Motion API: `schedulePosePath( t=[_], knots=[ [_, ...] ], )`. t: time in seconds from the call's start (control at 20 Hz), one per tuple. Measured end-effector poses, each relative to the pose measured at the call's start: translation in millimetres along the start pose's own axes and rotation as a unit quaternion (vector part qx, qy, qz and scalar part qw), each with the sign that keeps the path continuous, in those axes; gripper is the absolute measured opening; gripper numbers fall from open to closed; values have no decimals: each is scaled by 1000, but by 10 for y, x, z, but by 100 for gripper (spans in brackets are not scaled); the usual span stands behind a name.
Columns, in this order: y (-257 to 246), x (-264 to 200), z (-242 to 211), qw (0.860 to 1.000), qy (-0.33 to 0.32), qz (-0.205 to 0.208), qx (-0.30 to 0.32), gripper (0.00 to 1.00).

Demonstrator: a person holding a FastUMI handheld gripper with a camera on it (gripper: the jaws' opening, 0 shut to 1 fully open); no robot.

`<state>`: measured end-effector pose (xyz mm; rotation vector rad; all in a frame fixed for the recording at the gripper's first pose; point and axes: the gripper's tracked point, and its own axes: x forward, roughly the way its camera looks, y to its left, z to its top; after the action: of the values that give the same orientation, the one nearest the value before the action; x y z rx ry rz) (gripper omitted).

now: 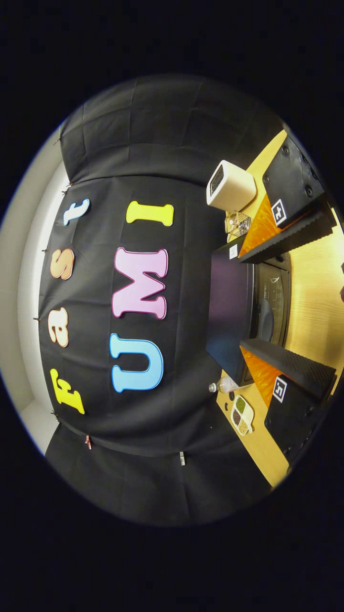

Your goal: Open the toaster oven, put the food inside, and close the toaster oven door.

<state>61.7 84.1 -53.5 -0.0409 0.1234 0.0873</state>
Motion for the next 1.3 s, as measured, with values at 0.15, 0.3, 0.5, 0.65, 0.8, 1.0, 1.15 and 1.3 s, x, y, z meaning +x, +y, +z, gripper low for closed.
schedulePosePath(
  t=[0.15, 0.3, 0.5, 0.65, 0.8, 1.0, 1.15, 1.3],
  knots=[
    [128, 201, -67, 1000, 9, 4, -7, 98],
    [227, 371, -211, 1000, 28, 5, -7, 98],
    [344, 551, -386, 999, 46, 5, -11, 98],
    [363, 699, -513, 998, 60, -2, -12, 98],
    [322, 886, -591, 998, 67, -14, -4, 98],
    [290, 1076, -816, 995, 98, -19, -2, 98],
    [306, 1053, -848, 995, 94, -23, -16, 98],
    [269, 1071, -905, 994, 103, -28, 12, 97]
  ],
)
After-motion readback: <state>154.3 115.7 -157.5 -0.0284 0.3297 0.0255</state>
